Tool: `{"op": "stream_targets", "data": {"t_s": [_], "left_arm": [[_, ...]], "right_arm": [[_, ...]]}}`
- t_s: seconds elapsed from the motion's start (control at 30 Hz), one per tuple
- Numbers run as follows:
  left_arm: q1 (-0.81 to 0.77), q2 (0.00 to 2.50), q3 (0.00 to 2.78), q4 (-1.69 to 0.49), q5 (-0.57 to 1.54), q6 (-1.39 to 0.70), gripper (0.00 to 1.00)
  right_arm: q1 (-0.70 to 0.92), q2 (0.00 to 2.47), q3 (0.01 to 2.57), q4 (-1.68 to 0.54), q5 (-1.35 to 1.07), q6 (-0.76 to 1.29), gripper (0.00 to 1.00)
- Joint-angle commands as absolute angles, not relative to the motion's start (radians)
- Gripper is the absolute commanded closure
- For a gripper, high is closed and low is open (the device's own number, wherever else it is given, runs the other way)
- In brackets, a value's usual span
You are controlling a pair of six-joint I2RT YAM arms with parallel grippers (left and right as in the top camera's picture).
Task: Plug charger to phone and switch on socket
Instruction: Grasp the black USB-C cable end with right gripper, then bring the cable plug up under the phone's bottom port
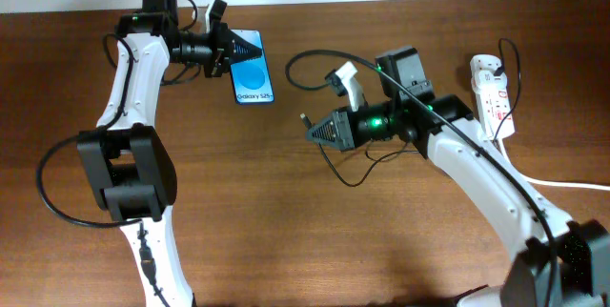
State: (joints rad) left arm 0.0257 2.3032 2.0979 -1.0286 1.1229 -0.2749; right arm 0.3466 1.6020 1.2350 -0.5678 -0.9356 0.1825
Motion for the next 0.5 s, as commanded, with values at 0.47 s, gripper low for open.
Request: {"op": "stream_targets", "data": {"t_s": [0.47], "left_arm": [[-0.172, 2.270, 2.103, -0.733, 1.350, -0.457, 1.00]], "right_arm": [[0.503, 1.331, 0.519, 0.603, -0.511, 1.176, 0.96]]}}
